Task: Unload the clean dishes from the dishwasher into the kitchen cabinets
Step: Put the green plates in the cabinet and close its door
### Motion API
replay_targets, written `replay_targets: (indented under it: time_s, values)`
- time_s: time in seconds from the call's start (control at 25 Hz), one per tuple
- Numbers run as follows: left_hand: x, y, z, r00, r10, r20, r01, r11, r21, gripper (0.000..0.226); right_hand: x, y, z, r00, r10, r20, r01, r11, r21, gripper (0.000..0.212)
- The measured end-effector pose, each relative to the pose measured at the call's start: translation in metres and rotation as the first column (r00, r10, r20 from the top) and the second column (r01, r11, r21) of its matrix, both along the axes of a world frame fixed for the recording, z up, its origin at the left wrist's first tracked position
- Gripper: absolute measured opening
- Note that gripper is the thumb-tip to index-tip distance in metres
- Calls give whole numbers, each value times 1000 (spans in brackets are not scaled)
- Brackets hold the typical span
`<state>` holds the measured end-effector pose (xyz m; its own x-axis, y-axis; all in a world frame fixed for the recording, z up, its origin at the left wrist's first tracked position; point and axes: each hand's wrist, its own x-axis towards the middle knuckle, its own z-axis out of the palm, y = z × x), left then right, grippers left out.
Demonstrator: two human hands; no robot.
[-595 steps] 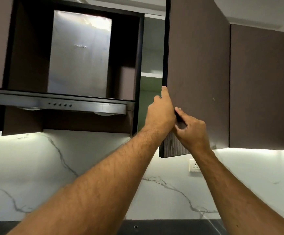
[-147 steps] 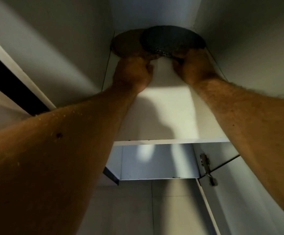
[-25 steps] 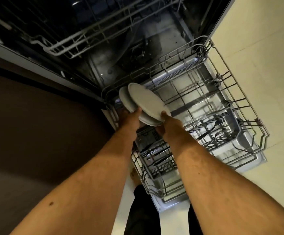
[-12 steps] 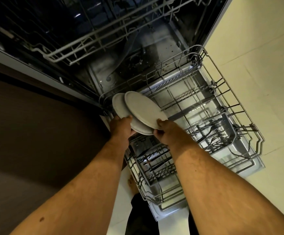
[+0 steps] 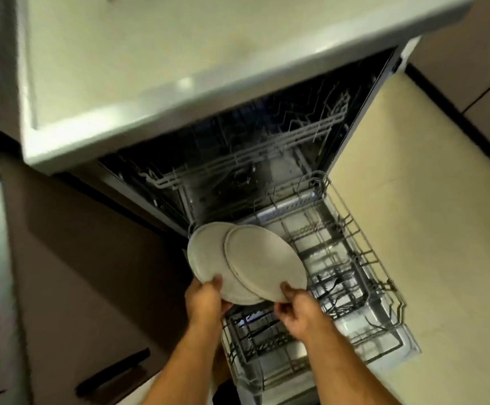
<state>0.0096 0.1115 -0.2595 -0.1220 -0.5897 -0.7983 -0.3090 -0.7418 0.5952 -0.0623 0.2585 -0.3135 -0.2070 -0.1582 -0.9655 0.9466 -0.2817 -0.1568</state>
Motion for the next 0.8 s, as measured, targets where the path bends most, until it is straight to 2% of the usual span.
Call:
replay_targets:
  time_s: [0.08, 0.2, 0.4, 0.56, 0.68, 0.8]
  values:
    - [12, 9, 40, 996, 27, -88, -25, 999, 23, 38, -2, 12, 37, 995, 5, -102, -2, 1000, 31, 30]
    - [30, 19, 94, 978, 30, -204, -20, 998, 53, 36, -1, 22, 101, 971, 27, -238, -18, 999, 42, 28]
    - [53, 26, 175, 947, -8, -321, 17, 1000, 24, 38, 4, 36, 205, 908, 48, -416, -67, 997, -31, 34]
    - [60, 23, 224, 897, -19, -441, 64, 994, 88, 35, -5, 40, 261, 856, 71, -512, -83, 997, 0, 42]
    - [64, 18, 251, 850, -72, -521, 137, 987, 87, 35, -4, 44, 293, 825, 58, -563, -70, 998, 0, 46]
    - [66, 12, 267, 816, -131, -562, 186, 982, 40, 38, 3, 46, 318, 805, 23, -593, -41, 999, -16, 41]
